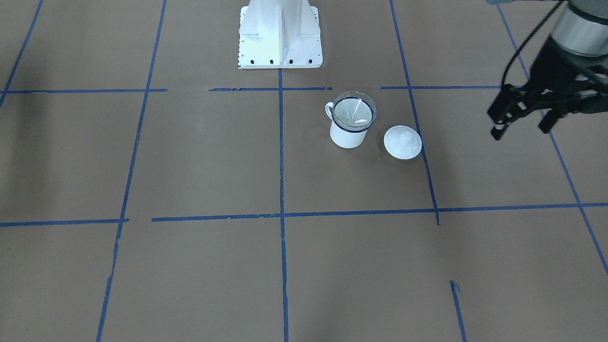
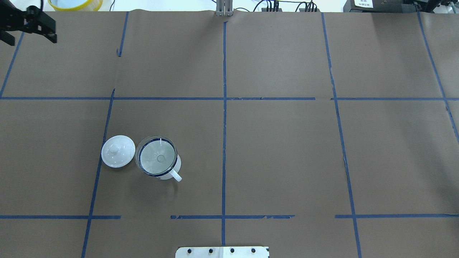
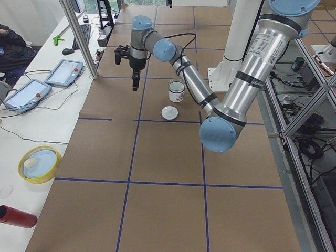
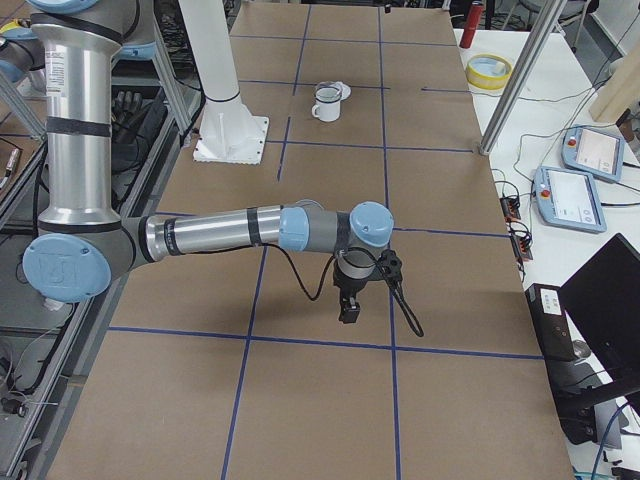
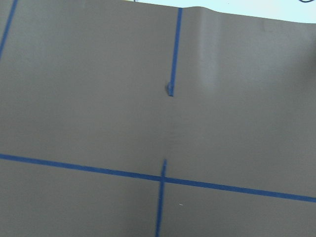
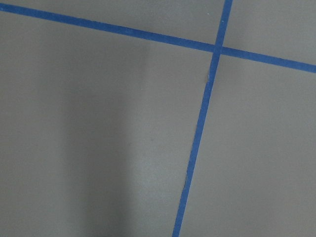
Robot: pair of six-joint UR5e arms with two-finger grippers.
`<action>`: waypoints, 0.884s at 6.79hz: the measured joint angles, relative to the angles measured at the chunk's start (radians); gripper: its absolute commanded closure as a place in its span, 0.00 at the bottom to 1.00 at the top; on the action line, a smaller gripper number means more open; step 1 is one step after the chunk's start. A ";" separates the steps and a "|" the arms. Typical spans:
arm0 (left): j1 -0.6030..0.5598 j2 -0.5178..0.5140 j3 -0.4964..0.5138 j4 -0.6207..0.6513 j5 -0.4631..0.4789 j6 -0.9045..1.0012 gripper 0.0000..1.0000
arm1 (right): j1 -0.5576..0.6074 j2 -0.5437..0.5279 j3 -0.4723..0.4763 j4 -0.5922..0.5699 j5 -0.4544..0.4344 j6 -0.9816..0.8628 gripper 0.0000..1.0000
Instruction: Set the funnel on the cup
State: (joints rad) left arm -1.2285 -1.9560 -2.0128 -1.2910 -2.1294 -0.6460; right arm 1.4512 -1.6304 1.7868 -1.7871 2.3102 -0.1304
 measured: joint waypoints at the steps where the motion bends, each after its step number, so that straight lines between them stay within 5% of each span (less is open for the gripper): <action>1: -0.090 0.042 0.054 0.000 -0.018 0.204 0.00 | 0.000 0.000 0.000 0.000 0.000 0.000 0.00; 4: -0.274 0.135 0.292 -0.039 -0.109 0.710 0.00 | 0.000 0.000 0.000 0.000 0.000 0.000 0.00; 6: -0.297 0.243 0.411 -0.172 -0.178 0.817 0.00 | 0.000 0.000 0.000 0.000 0.000 0.000 0.00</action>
State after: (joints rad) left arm -1.5252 -1.7132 -1.6014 -1.4633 -2.3074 0.1713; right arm 1.4511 -1.6306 1.7866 -1.7875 2.3102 -0.1304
